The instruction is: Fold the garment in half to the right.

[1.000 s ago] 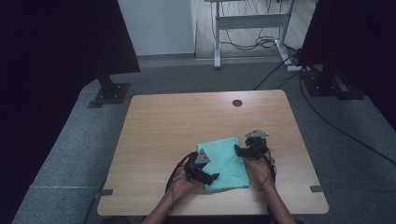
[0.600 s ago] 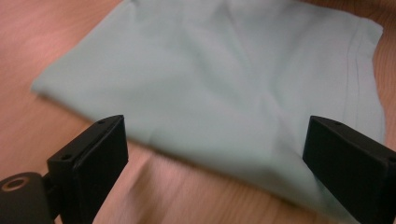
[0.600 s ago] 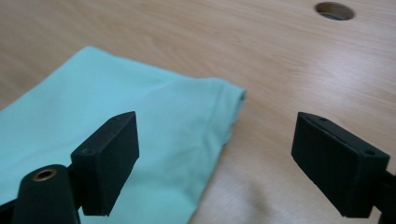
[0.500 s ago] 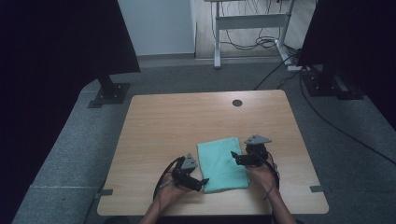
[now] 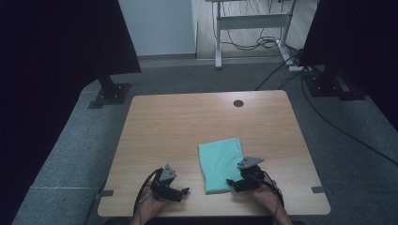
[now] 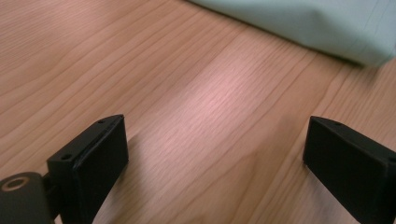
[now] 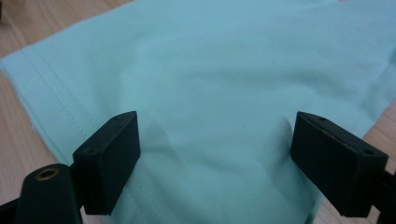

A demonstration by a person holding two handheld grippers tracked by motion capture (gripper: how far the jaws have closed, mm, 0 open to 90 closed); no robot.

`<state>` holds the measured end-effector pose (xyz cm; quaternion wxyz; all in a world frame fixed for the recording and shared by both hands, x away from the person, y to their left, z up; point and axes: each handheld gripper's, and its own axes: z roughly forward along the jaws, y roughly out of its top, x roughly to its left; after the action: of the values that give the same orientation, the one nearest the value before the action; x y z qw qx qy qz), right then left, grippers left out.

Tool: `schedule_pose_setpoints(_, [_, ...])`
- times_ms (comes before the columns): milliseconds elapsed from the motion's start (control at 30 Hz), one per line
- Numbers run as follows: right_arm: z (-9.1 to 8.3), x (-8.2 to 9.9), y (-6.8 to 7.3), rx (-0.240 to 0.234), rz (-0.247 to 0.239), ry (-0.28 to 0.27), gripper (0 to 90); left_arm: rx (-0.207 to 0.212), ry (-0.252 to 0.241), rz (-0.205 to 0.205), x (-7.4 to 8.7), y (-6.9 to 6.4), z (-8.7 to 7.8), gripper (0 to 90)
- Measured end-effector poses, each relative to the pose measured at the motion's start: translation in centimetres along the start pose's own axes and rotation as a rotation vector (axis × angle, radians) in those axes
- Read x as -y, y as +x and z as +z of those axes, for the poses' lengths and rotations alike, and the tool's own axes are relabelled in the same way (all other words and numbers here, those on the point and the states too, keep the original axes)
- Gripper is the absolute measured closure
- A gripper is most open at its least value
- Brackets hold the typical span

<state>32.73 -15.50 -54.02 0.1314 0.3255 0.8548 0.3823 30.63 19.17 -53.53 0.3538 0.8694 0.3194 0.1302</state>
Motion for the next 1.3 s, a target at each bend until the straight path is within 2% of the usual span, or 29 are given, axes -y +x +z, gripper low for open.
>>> schedule_pose_setpoints(133, [1.0, -1.0, 0.4, 0.037, 0.016, 0.011, 15.6, -0.013, -0.004, -0.014, 0.6, 0.6, -0.4, 5.0])
schedule_pose_setpoints(300, [2.9, -2.6, 0.7, 0.101, 0.072, 0.004, 15.7, -0.025, 0.001, -0.026, 1.0, 1.3, -0.8, 3.2])
schedule_pose_setpoints(533, [5.2, -4.5, 0.7, 0.136, 0.103, -0.011, 15.8, -0.032, 0.002, -0.032, 1.5, 1.8, -1.4, 2.9])
schedule_pose_setpoints(700, [5.6, -4.9, 0.6, 0.128, 0.105, -0.023, 15.6, -0.036, 0.002, -0.036, 1.9, 2.1, -1.8, 2.8])
schedule_pose_setpoints(767, [5.3, -4.8, 0.3, 0.096, 0.124, -0.053, 13.3, -0.039, 0.004, -0.038, 2.0, 2.1, -1.8, 2.1])
schedule_pose_setpoints(800, [5.3, -4.8, 0.3, 0.096, 0.124, -0.053, 13.3, -0.041, 0.004, -0.042, 2.0, 2.1, -1.9, 2.1])
schedule_pose_setpoints(833, [4.6, -4.7, 0.1, 0.081, 0.128, -0.082, 12.9, -0.043, 0.005, -0.043, 2.1, 2.1, -1.9, 1.7])
schedule_pose_setpoints(933, [3.0, -4.5, -0.1, 0.07, 0.105, -0.095, 12.7, -0.044, 0.007, -0.044, 2.1, 2.1, -1.9, 1.1])
schedule_pose_setpoints(1067, [0.9, -3.6, -0.5, 0.087, 0.092, -0.095, 12.1, -0.05, 0.008, -0.051, 2.1, 2.2, -2.0, 0.7])
schedule_pose_setpoints(1133, [0.4, -3.2, -0.6, 0.095, 0.093, -0.09, 11.7, -0.053, 0.007, -0.054, 2.2, 2.3, -2.0, 0.7])
schedule_pose_setpoints(1233, [-0.9, -1.6, -1.0, 0.116, 0.095, -0.07, 11.5, -0.056, 0.007, -0.057, 2.2, 2.3, -2.1, 0.7])
schedule_pose_setpoints(1300, [-2.0, 0.2, -1.3, 0.14, 0.112, -0.046, 11.5, -0.057, 0.007, -0.058, 2.2, 2.3, -2.1, 0.7])
